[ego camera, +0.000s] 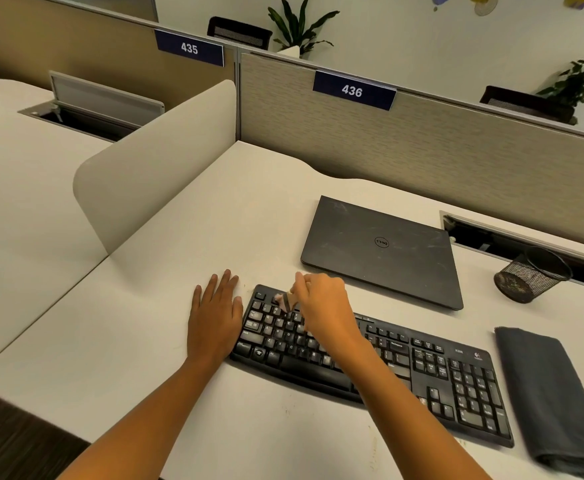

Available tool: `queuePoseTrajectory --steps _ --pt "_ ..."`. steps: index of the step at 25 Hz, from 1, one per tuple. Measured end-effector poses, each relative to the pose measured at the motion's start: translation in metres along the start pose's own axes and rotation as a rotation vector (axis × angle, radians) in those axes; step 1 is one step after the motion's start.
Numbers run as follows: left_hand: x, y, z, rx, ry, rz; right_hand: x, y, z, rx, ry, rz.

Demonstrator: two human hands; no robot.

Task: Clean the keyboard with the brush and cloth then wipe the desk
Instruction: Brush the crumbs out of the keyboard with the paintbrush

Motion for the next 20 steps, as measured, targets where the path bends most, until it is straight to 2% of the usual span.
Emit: queuePoseTrajectory --steps 6,10,14,18,20 --pt "0.001 -0.002 -0.001 0.014 -0.041 0.001 0.005 0.008 -0.005 -0.201 -0.043 -0.042" --pt "-0.001 -0.003 -0.003 0.003 -0.05 0.01 0.016 0.018 -0.008 -0.294 0.17 -0.038" --pt "-0.001 -0.003 -0.003 -0.013 -0.05 0.005 0.022 0.019 -0.007 -0.371 0.061 -0.126" --pt "0.0 -0.003 -0.003 -0.014 -0.058 0.008 0.023 0.021 -0.002 -0.355 0.147 -0.092" --pt "0.0 -0.003 -0.003 -0.007 -0.054 0.008 0.024 0.019 -0.006 -0.304 0.089 -0.084"
Point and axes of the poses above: each hand's wrist, its own x-axis away from the middle knuckle, its own z-axis out of the back of the hand, y = z × x, the point moved 4 cm from there along -x, towards the middle knuckle, and after that the axes turned 6 degrees about -x, right-handed, at the moved point
